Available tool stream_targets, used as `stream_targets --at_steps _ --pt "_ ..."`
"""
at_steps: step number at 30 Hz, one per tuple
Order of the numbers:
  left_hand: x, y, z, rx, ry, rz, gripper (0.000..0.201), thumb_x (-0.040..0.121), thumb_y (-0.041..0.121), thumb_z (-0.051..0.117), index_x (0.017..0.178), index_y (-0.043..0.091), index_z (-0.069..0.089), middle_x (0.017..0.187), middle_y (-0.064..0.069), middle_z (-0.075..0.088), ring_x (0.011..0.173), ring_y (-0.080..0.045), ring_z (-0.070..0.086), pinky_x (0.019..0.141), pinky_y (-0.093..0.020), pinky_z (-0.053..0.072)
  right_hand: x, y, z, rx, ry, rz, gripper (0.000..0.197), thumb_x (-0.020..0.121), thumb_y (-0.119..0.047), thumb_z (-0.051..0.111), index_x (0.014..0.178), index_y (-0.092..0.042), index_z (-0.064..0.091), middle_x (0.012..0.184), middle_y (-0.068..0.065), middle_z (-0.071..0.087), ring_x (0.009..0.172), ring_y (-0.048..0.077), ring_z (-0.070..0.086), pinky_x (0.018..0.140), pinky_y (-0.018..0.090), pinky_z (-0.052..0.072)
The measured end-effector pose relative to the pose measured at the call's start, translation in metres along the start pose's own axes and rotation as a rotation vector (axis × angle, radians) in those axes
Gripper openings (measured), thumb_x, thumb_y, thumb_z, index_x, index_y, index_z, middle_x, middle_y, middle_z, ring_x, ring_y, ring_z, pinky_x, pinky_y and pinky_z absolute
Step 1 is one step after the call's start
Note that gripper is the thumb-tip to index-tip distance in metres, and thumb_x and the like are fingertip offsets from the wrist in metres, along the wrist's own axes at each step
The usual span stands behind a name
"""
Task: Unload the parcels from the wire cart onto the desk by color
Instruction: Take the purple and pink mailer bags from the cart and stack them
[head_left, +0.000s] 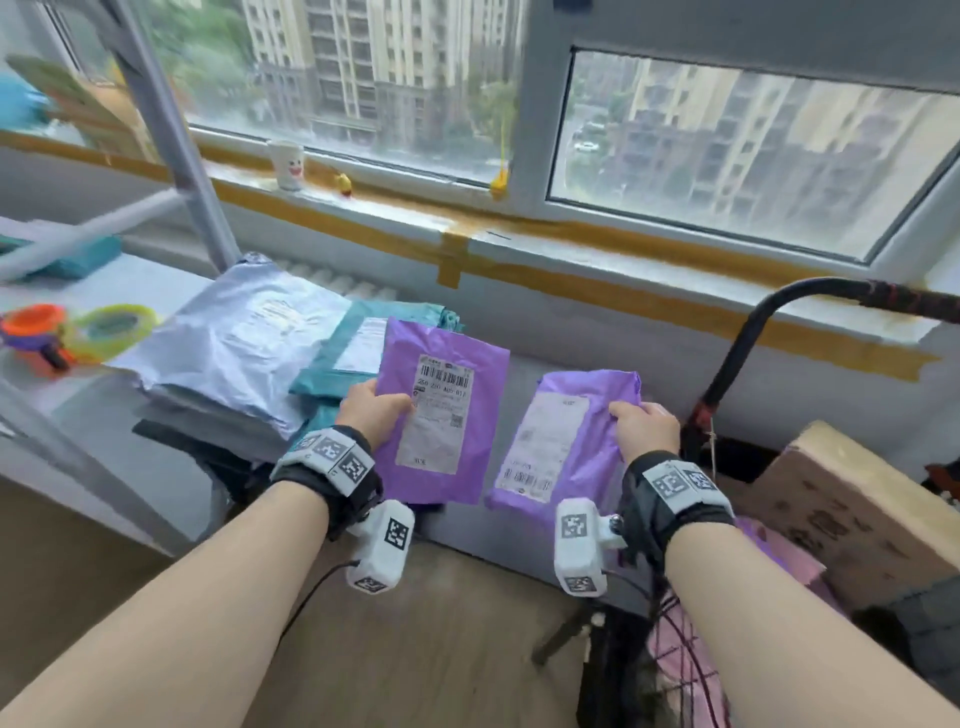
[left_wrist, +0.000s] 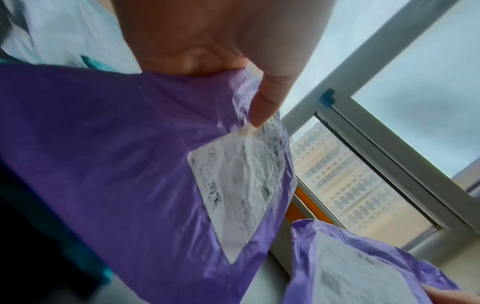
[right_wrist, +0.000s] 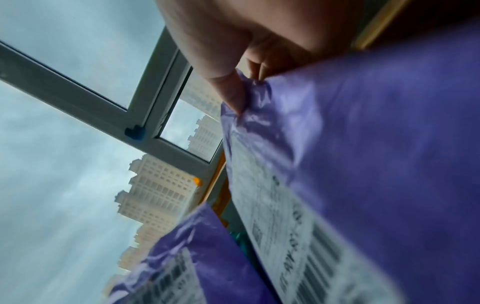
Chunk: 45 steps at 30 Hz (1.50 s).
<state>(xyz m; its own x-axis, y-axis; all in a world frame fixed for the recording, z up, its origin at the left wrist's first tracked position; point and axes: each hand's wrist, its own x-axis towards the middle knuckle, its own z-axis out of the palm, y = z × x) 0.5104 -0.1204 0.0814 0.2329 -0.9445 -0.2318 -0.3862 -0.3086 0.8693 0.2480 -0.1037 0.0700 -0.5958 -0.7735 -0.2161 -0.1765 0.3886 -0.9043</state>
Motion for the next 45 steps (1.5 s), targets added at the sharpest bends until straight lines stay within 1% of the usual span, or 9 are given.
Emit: stream_targets --at_steps 5,15,19,25,28,32,35,40,45 --pt "0.044 -0.019 -0.057 0.051 0.008 -0.062 0.009 0.082 0.005 0.057 0.076 0.012 0.055 0.070 -0.003 0.053 0.059 -0.015 0.046 0.052 -0.022 0.034 -0.013 -0.040 0.066 0.031 0.008 -0.015 0.021 0.081 -0.012 0.053 0.100 -0.009 0.062 0.090 0.006 0.062 0.087 0.028 0.060 0.089 0.044 0.052" --pt "0.130 -0.050 -0.073 0.172 -0.051 -0.212 0.019 0.084 0.003 0.050 0.102 -0.002 0.055 0.091 -0.013 0.051 0.067 -0.018 0.047 0.054 -0.025 0.036 0.046 -0.087 0.137 0.087 -0.027 -0.028 0.017 0.077 -0.013 0.054 0.093 -0.015 0.060 0.095 0.008 0.065 0.093 0.029 0.065 0.090 0.045 0.053" --pt "0.157 -0.054 -0.070 0.292 -0.055 -0.273 0.036 0.086 0.005 0.055 0.121 -0.006 0.052 0.107 -0.017 0.057 0.095 -0.028 0.057 0.077 -0.034 0.045 0.073 -0.112 0.159 0.079 0.008 -0.058 0.021 0.079 -0.009 0.057 0.099 -0.010 0.064 0.093 0.005 0.061 0.084 0.022 0.056 0.079 0.029 0.045" --pt "0.182 -0.051 -0.072 0.504 0.056 -0.230 0.058 0.080 0.019 0.064 0.133 0.009 0.043 0.134 -0.017 0.046 0.124 -0.031 0.045 0.104 -0.035 0.038 0.098 -0.145 0.179 -0.060 -0.093 -0.137 0.032 0.090 -0.016 0.050 0.116 -0.001 0.062 0.105 0.015 0.066 0.080 0.014 0.047 0.063 0.022 0.036" --pt "0.194 -0.033 -0.078 0.400 0.146 -0.091 0.040 0.084 0.023 0.061 0.122 0.015 0.054 0.125 -0.012 0.053 0.116 -0.027 0.051 0.101 -0.035 0.041 0.102 -0.158 0.186 -0.013 -0.115 -0.120 0.033 0.090 -0.015 0.050 0.115 0.003 0.062 0.068 -0.002 0.053 0.059 0.014 0.045 0.056 0.023 0.038" --pt "0.206 -0.002 -0.075 0.239 0.036 0.052 0.017 0.090 0.024 0.057 0.098 0.012 0.067 0.098 -0.005 0.067 0.093 -0.022 0.061 0.088 -0.031 0.048 0.102 -0.186 0.182 0.213 -0.072 -0.098 0.021 0.085 -0.010 0.055 0.102 -0.001 0.064 0.065 -0.003 0.048 0.059 0.014 0.047 0.056 0.024 0.042" --pt "0.209 0.020 -0.062 0.124 -0.085 0.141 0.033 0.095 0.036 0.049 0.076 0.015 0.066 0.079 -0.004 0.068 0.076 -0.019 0.064 0.082 -0.033 0.051 0.094 -0.198 0.186 0.555 -0.131 0.031 0.012 0.083 0.000 0.054 0.075 -0.008 0.058 0.067 0.004 0.051 0.060 0.018 0.050 0.051 0.026 0.046" --pt "0.202 0.051 -0.056 -0.026 -0.290 0.157 0.054 0.102 0.037 0.028 0.089 0.000 0.065 0.073 -0.006 0.064 0.061 -0.016 0.057 0.055 -0.021 0.045 0.068 -0.199 0.209 0.813 -0.288 0.153 0.022 0.088 0.009 0.043 0.075 -0.007 0.051 0.058 0.006 0.054 0.050 0.015 0.053 0.041 0.019 0.049" --pt "0.215 0.061 -0.085 -0.513 -0.264 -0.064 0.044 0.097 0.046 0.035 0.102 0.012 0.062 0.085 -0.007 0.067 0.076 -0.020 0.063 0.069 -0.029 0.052 0.052 -0.194 0.219 0.632 -0.460 0.079 0.027 0.084 0.018 0.042 0.089 -0.006 0.054 0.074 0.010 0.064 0.053 0.015 0.064 0.048 0.024 0.056"
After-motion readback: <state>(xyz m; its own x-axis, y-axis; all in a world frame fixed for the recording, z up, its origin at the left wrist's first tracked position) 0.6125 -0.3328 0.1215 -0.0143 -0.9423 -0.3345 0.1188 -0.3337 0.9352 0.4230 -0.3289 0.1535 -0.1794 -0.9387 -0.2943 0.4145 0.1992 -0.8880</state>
